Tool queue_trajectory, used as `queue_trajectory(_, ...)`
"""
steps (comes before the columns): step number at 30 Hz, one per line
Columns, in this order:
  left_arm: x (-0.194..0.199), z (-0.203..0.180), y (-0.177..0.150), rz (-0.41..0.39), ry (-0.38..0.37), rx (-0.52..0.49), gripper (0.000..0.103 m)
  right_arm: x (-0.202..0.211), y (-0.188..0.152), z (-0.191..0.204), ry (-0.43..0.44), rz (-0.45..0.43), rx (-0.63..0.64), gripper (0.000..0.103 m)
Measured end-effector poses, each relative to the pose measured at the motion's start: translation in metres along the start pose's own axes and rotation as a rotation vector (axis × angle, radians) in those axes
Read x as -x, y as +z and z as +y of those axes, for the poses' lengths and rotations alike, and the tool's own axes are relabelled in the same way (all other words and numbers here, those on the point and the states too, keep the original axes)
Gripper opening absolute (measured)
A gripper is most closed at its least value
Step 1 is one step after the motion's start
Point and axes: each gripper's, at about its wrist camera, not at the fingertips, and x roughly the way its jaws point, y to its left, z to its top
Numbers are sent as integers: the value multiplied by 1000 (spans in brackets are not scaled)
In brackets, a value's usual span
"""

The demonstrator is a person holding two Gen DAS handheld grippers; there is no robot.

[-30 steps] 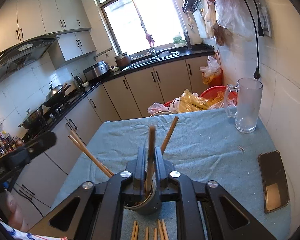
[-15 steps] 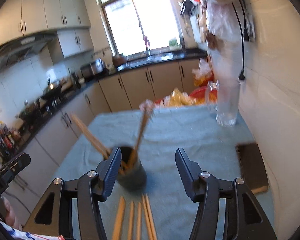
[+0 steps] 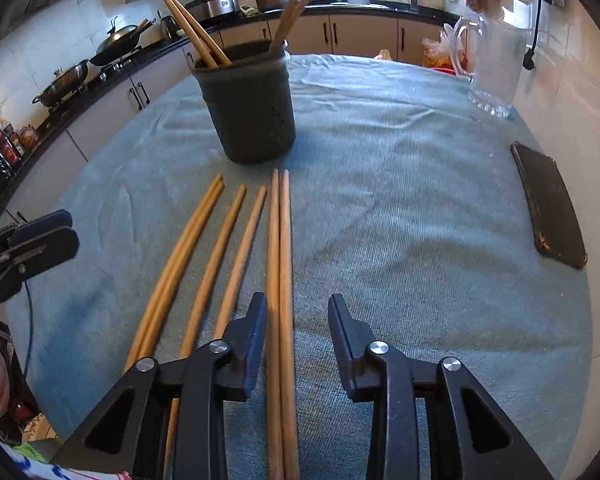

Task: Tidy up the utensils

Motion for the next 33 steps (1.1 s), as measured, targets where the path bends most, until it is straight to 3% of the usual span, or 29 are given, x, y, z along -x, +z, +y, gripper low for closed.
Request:
queue_trajectory(4,-23,-6,0,66,-24,11,43,-5,-1,1,-1,6,3,33)
queue_trajectory(8,-40,-13,0,107,-12,-6,34,-8,-3,13,-57,0,52,32)
queue_trajectory(15,-62,-17,-1,152,-2,-16,28,-6,-4,-1,-35,-16,0,32)
queue_trajectory(19,-66,-19,3,146,10,-35,9,-6,-4,-2,-29,-19,-7,32)
queue_trajectory(26,-68,-19,3,165,79,-100,9,-2,-5,-14,-10,-20,-65,32)
queue_trajectory(33,-54,5,-2,186,142,-115,9,11,-7,-38,14,-37,-138,32)
